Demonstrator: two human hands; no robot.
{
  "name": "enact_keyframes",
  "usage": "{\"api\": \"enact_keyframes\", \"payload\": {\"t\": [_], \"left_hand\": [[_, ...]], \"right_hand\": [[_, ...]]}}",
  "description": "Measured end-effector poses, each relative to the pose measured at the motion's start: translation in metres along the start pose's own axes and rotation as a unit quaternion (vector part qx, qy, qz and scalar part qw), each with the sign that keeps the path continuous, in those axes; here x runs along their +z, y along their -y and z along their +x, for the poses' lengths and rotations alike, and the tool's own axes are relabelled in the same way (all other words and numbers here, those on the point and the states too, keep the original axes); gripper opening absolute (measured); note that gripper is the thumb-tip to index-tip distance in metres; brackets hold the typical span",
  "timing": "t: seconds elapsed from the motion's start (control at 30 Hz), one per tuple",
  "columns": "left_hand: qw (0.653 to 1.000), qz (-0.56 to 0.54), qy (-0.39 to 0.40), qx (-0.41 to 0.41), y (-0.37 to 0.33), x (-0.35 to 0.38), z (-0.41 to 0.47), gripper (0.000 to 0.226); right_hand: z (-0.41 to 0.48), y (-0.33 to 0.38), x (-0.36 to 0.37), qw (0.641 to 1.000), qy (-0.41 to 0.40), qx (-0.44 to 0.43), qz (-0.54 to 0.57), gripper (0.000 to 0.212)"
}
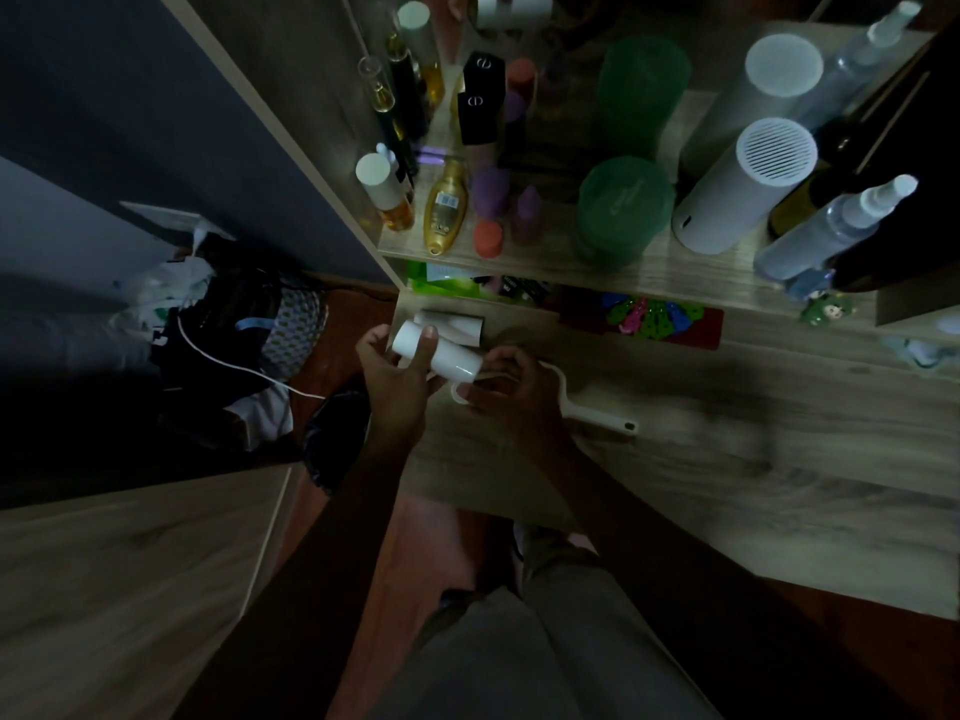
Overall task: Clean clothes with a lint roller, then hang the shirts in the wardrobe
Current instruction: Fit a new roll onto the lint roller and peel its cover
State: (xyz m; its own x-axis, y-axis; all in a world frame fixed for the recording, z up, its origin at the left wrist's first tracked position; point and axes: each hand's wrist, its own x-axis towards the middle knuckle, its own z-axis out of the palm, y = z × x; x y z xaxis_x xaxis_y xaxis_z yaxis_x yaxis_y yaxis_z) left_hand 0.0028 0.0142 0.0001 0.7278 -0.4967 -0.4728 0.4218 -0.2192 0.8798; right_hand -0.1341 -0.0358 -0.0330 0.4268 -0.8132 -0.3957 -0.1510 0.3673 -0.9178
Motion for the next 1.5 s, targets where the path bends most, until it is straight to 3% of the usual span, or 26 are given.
{"api": "enact_keyframes", "payload": {"t": [0.47,0.9,1.13,1.37,1.5], "left_hand": [[0.999,0.025,0.01,-0.032,-0.013,-0.008,-0.001,0.06],[0.998,0.044,0.007,-0.039,-0.019,-0.013,-0.005,0.063],[0.998,0.016,-0.052,-0.041,-0.02,-0.006,-0.008,0.061],[0.998,0.014,-0.061,-0.022,-0.012,-0.001,-0.011,0.059],[0.994,-0.004,-0.105,0.009,-0.009,-0.003,-0.011,0.053]], "right_hand": [[-0.005,0.005,0.007,0.98,-0.007,-0.162,-0.112,0.045],[-0.004,0.014,0.011,0.97,0.011,-0.182,-0.159,0.034],[-0.009,0.006,0.012,0.965,-0.05,-0.187,-0.176,0.052],[-0.01,0.005,0.008,0.957,-0.057,-0.198,-0.202,0.039],[-0.004,-0.003,-0.001,0.931,-0.054,-0.233,-0.277,0.022]]}}
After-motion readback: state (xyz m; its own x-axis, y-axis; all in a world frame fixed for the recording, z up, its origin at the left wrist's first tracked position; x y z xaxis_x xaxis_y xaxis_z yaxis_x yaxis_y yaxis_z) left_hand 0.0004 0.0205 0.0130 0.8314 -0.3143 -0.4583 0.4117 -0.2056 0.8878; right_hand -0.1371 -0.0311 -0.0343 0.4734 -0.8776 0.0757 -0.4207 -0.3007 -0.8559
